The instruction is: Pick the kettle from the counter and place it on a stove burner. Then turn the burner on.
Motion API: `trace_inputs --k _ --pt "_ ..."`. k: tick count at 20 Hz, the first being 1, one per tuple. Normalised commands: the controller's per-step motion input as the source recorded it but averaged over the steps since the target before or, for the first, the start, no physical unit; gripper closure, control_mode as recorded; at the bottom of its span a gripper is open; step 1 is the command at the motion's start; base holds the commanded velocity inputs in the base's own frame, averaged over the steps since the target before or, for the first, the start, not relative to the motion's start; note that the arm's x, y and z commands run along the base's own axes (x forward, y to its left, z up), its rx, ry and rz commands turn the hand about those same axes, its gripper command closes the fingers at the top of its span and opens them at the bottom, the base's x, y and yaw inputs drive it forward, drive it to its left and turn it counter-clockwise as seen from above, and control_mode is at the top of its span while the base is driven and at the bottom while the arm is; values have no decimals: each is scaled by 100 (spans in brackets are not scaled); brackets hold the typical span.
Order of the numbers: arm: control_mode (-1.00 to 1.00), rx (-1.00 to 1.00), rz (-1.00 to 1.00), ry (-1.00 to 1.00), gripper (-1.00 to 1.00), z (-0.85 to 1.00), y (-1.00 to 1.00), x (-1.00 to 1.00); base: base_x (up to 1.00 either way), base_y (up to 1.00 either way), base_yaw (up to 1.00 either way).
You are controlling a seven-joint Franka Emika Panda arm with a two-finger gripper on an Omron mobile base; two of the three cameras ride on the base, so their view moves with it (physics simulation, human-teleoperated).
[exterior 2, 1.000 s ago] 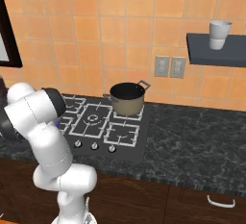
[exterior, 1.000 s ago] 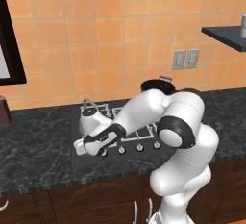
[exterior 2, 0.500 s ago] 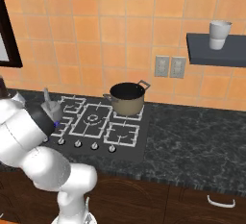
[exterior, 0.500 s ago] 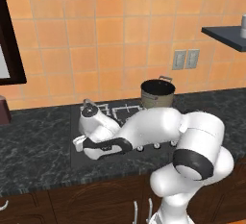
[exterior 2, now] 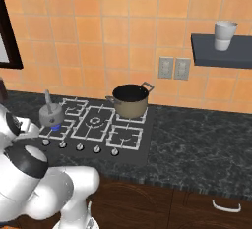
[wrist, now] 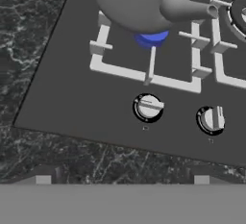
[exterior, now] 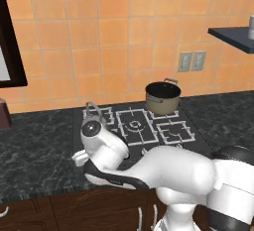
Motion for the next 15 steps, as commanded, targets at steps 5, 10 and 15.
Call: trace_inputs --k 5,10,15 --pt "-100 -1 0 -25 -100 47 31 -50 0 0 0" --pt "-100 -6 0 -38 -100 59 38 -47 0 0 0" --pt "-100 -5 0 -32 -100 66 37 -40 0 0 0"
